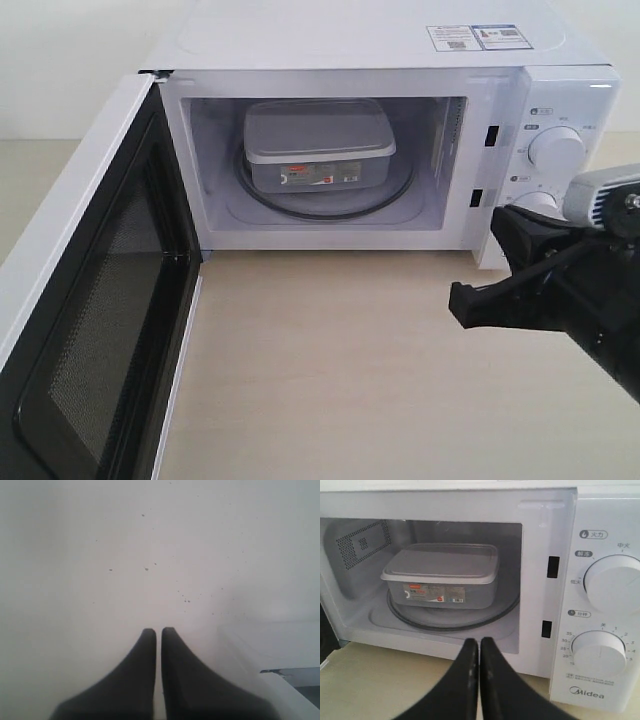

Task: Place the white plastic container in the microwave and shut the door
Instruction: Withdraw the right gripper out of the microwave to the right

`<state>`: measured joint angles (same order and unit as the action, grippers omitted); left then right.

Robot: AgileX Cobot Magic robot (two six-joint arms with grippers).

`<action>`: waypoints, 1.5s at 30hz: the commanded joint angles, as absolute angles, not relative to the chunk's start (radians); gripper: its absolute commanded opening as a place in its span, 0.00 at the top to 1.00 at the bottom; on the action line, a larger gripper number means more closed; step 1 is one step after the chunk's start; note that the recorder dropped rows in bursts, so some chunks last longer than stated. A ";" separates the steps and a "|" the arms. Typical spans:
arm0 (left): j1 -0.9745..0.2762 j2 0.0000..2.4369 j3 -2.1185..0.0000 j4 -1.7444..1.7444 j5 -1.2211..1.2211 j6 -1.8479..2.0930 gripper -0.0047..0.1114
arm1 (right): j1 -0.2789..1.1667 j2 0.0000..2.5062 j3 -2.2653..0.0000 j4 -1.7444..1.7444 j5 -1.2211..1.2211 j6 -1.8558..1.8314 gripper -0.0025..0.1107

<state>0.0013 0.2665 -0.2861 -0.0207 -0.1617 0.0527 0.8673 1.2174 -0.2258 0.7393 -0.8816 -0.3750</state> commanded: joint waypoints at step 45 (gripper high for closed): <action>0.006 0.296 -0.670 -0.308 0.834 0.124 0.92 | 0.870 1.209 -0.222 0.735 -0.826 -0.364 0.97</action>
<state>0.0013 0.2721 -0.6416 -0.1889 0.7073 0.0330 0.8673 1.2174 -0.2258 0.7393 -0.8208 -0.3649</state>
